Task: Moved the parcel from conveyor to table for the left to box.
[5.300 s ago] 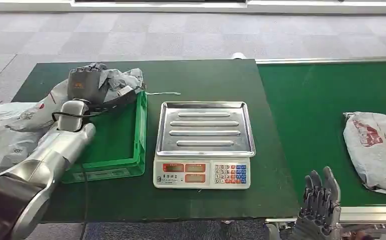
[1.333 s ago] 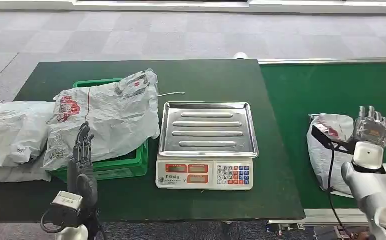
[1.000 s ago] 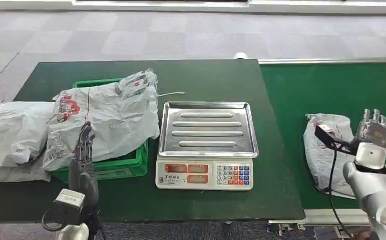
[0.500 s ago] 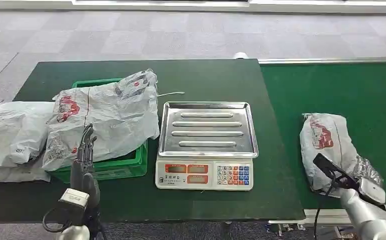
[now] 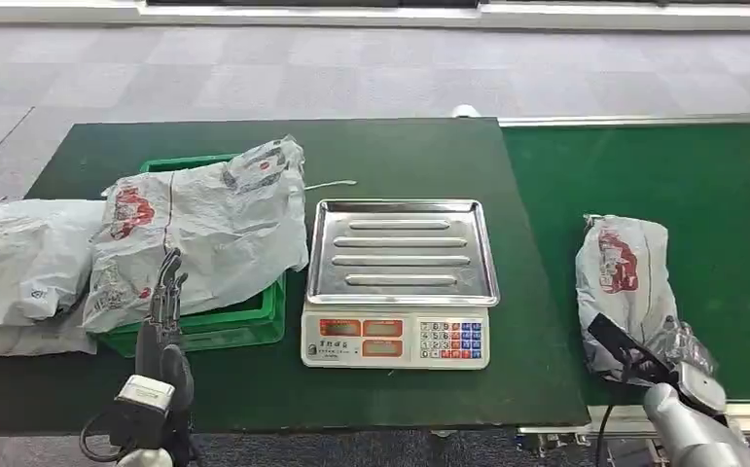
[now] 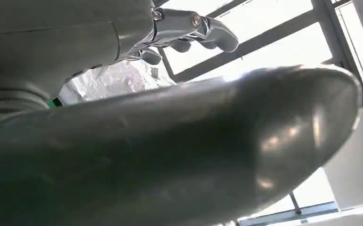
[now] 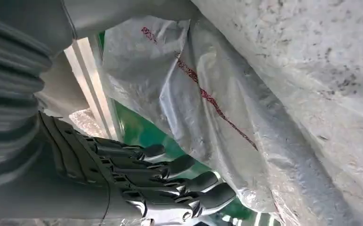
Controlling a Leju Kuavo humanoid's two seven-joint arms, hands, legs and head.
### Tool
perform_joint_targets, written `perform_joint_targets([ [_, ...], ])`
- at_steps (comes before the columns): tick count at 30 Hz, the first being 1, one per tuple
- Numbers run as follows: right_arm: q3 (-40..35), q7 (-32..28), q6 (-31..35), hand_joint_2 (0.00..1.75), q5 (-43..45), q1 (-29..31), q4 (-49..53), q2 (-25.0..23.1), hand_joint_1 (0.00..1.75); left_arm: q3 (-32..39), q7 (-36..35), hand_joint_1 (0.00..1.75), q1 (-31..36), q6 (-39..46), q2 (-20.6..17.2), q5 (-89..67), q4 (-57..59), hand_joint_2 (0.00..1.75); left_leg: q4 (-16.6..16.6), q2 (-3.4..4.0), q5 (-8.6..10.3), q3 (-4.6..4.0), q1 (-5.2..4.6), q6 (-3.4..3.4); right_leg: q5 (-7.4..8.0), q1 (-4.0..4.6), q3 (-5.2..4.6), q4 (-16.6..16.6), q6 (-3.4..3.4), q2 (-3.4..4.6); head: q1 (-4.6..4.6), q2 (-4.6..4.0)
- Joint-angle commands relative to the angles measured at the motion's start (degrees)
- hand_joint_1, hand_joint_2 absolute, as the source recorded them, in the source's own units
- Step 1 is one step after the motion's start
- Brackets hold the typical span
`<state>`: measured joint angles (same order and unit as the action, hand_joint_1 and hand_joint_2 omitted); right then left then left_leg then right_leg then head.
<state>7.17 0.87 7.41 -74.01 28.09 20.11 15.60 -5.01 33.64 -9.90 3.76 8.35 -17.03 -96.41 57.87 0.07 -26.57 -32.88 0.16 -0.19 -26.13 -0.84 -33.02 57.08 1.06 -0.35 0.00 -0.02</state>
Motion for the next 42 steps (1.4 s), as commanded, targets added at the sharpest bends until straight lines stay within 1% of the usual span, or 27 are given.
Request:
perform_joint_targets([
  [1,-0.3,-2.7,2.4,1.75,-1.2,-3.5,0.4,-5.3,1.75,1.6,-0.5,0.00,0.1,-0.4,0.3,-0.3,0.9,0.00,-0.1,0.15,0.02,0.14,0.11,-0.11,0.09,0.11,0.12,-0.2,-0.08,0.18,0.00,0.00],
  [3,-0.9,-3.1,3.6,1.75,-1.6,-4.0,1.8,-5.8,1.75,1.7,-0.5,0.00,0.1,-0.5,0.4,-0.4,0.8,0.00,-0.2,0.34,-0.02,0.10,0.12,-0.18,0.15,0.13,0.10,-0.2,-0.10,0.41,0.00,0.00],
  [4,-1.0,-3.0,3.6,1.75,-1.6,-4.0,1.9,-6.0,1.75,1.7,-0.5,0.00,0.0,-0.5,0.4,-0.4,0.8,0.00,0.0,0.46,-0.22,-0.13,0.10,-0.22,0.00,0.09,0.23,0.0,-0.13,0.52,0.00,0.02],
  [5,-1.0,-3.0,3.6,1.75,-1.6,-4.0,1.9,-6.0,1.75,1.7,-0.5,0.00,0.0,-0.5,0.4,-0.4,0.8,0.00,-0.1,0.51,-0.22,-0.16,0.13,-0.23,0.06,0.12,0.18,-0.1,-0.19,0.57,0.00,0.02],
  [6,-1.1,-3.2,4.0,1.75,-1.6,-4.2,2.3,-6.1,1.75,1.7,-0.5,0.00,0.0,-0.5,0.5,-0.4,0.7,0.00,-0.1,0.54,-0.33,-0.05,0.12,-0.13,-0.07,0.11,0.32,-0.1,-0.16,0.55,0.00,0.00],
  [7,-1.2,-4.2,5.8,1.75,-1.4,-4.7,3.6,-6.5,1.75,1.7,-0.5,0.00,-0.2,-0.5,0.5,-0.5,0.5,0.00,-0.1,0.55,-0.26,-0.09,0.11,-0.14,0.00,0.10,0.26,-0.2,-0.18,0.55,0.00,0.02],
  [8,-1.2,-4.2,5.7,1.75,-1.5,-4.5,3.7,-6.7,1.75,1.7,-0.5,0.00,-0.3,-0.5,0.5,-0.5,0.4,0.00,-0.1,0.51,-0.25,-0.11,0.12,-0.13,-0.01,0.10,0.25,-0.2,-0.18,0.52,0.00,0.02],
  [9,-1.3,-4.8,7.4,1.75,-1.3,-4.8,5.2,-7.3,1.75,1.6,-0.5,0.00,-0.7,-0.5,0.6,-0.6,0.0,0.00,-0.2,0.48,-0.22,-0.12,0.15,-0.13,0.02,0.13,0.26,-0.3,-0.20,0.48,0.00,0.02],
  [11,-1.6,-4.6,7.9,1.75,-1.5,-5.4,7.1,-7.8,1.75,1.5,-0.5,0.00,-1.1,-0.5,0.6,-0.6,-0.4,0.00,-0.2,0.52,-0.24,0.18,0.13,-0.13,-0.02,0.11,0.29,-0.2,-0.19,0.51,0.00,0.02],
  [12,-1.7,-4.5,7.8,1.75,-1.5,-5.5,7.4,-8.0,1.75,1.4,-0.5,0.00,-1.3,-0.4,0.6,-0.6,-0.5,0.00,-0.1,0.55,-0.25,0.49,0.13,-0.18,-0.04,0.11,0.36,-0.1,-0.21,0.55,0.00,0.02],
  [13,-1.7,-4.5,7.8,1.75,-1.5,-5.5,7.4,-8.0,1.75,1.4,-0.5,0.00,-1.3,-0.4,0.6,-0.6,-0.5,0.00,-0.1,0.57,-0.27,0.53,0.10,-0.18,-0.06,0.08,0.37,-0.1,-0.19,0.57,0.00,0.02],
  [22,-1.8,-4.4,7.7,1.75,-1.5,-5.8,7.8,-7.9,1.75,1.4,-0.5,0.00,-1.2,-0.4,0.6,-0.6,-0.5,0.00,-0.1,0.31,-0.26,0.34,0.10,-0.18,-0.17,0.08,0.26,-0.1,-0.19,0.36,0.00,0.02],
  [29,-1.9,-4.7,8.2,1.75,-1.5,-6.2,8.5,-7.9,1.75,1.3,-0.5,0.00,-1.3,-0.4,0.5,-0.7,-0.5,0.00,-0.1,0.30,-0.24,0.32,0.08,-0.17,-0.14,0.06,0.25,-0.1,-0.20,0.37,0.00,0.00],
  [30,-2.7,-4.3,9.6,1.75,-2.2,-8.7,12.4,-8.5,1.75,1.1,-0.3,0.00,-1.2,-0.6,0.2,-0.7,-0.1,0.00,-0.2,0.30,-0.22,0.32,0.09,-0.18,-0.13,0.07,0.24,-0.1,-0.22,0.37,0.00,0.02],
  [33,-2.7,-4.0,11.3,1.75,-2.2,-11.0,17.1,-9.2,1.75,1.0,-0.3,0.00,-0.7,-0.6,0.1,-0.6,0.3,0.00,-0.2,0.21,-0.22,0.30,0.11,-0.19,-0.15,0.09,0.26,-0.1,-0.22,0.28,0.00,0.02],
  [34,-1.7,-4.8,13.5,1.75,-0.8,-12.2,20.5,-10.1,1.75,0.9,-0.1,0.00,-0.6,-0.7,0.1,-0.6,0.4,0.00,-0.1,0.18,-0.25,0.29,0.09,-0.19,-0.19,0.07,0.25,-0.1,-0.20,0.25,0.00,0.02],
  [35,-0.4,-6.3,15.9,1.75,1.6,-13.9,25.7,-11.1,1.75,1.0,0.0,0.00,-0.7,-0.8,0.1,-0.4,0.4,0.00,-0.1,0.18,-0.26,0.27,0.08,-0.19,-0.21,0.06,0.22,-0.1,-0.20,0.24,0.00,0.00],
  [36,0.0,-6.8,16.1,1.75,2.6,-16.0,31.4,-11.7,1.75,1.0,0.1,0.00,-0.7,-1.0,0.2,-0.4,0.4,0.00,-0.1,0.18,-0.25,0.25,0.10,-0.20,-0.19,0.08,0.22,-0.1,-0.22,0.24,0.00,0.00],
  [38,0.6,-8.0,21.9,1.75,2.7,-22.1,46.5,-13.8,1.75,0.8,0.2,0.00,-0.6,-1.3,0.3,-0.3,0.9,0.00,-0.1,0.16,-0.26,0.17,0.07,-0.21,-0.22,0.05,0.12,0.0,-0.24,0.24,0.00,0.00],
  [39,0.6,-8.1,23.6,1.75,2.9,-25.5,55.4,-15.3,1.75,0.6,0.4,0.00,-0.3,-1.4,0.2,-0.4,1.1,0.00,-0.1,0.16,-0.28,0.11,0.07,-0.20,-0.23,0.05,0.05,0.0,-0.22,0.25,0.00,0.00],
  [40,0.3,-9.0,25.2,1.75,4.9,-28.3,63.7,-16.6,1.75,0.4,0.6,0.00,0.1,-2.1,0.1,0.0,1.7,0.00,-0.1,0.14,-0.27,0.08,0.05,-0.22,-0.23,0.04,0.00,0.0,-0.25,0.26,0.00,0.00],
  [41,-0.2,-9.4,26.0,1.75,6.1,-29.8,68.1,-17.2,1.75,0.2,0.7,0.00,0.7,-2.3,0.2,0.1,2.6,0.00,-0.1,0.12,-0.29,0.00,0.06,-0.23,-0.27,0.04,-0.09,0.1,-0.25,0.23,0.00,0.02],
  [42,-0.4,-9.2,25.6,1.75,6.2,-30.3,69.8,-17.4,1.75,0.1,0.7,0.00,1.0,-2.3,0.2,0.1,3.1,0.00,0.0,0.10,-0.29,-0.08,0.02,-0.21,-0.26,0.01,-0.18,0.1,-0.22,0.19,0.00,0.02],
])
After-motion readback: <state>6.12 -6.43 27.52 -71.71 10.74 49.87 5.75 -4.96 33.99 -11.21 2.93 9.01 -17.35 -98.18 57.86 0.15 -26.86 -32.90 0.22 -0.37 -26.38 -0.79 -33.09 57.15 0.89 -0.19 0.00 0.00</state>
